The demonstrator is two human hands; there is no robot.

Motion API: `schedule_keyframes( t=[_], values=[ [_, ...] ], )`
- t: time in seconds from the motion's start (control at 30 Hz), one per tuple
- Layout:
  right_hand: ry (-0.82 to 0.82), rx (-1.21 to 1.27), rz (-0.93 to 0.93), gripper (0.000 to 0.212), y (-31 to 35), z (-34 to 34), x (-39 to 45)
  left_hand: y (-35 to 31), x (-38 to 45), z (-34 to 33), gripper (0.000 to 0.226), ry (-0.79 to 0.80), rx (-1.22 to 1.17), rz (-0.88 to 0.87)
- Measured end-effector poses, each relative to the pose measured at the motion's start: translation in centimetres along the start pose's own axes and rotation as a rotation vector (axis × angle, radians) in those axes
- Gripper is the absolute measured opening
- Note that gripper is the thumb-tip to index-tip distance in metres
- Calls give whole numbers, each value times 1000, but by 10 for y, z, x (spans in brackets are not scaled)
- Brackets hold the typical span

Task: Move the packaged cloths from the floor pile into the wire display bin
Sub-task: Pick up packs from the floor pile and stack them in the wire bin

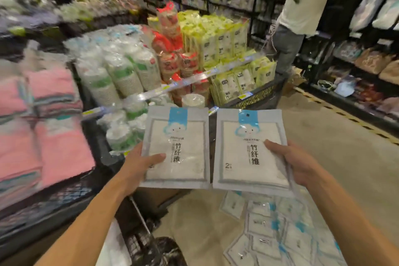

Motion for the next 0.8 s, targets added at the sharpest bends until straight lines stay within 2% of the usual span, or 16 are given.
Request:
schedule_keyframes(
  t=[0.1,0.27,0.43,0.57,0.8],
  values=[
    [137,-63,43,35,7,-37,-8,2,-43,46,58,-108,-37,-17],
    [320,-164,72,37,-6,-94,-29,29,-131,111,42,-331,-128,45],
    [503,-231,25,36,-39,-153,-72,67,-221,172,47,-537,-196,101],
    [628,-287,-16,36,-72,-201,-116,86,-284,217,51,-629,-234,113],
    [741,-364,-31,29,-126,-273,-191,115,-364,300,39,-768,-261,83]
  ],
)
Point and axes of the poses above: each hand's wrist, its own x-axis towards the middle knuckle, its own z-axis out of the back of the hand, y = z × x, the point moved 8 cm from there along x, towards the middle knuckle, and after that the axes turned 9 degrees about -y, right-handed, at the moved point
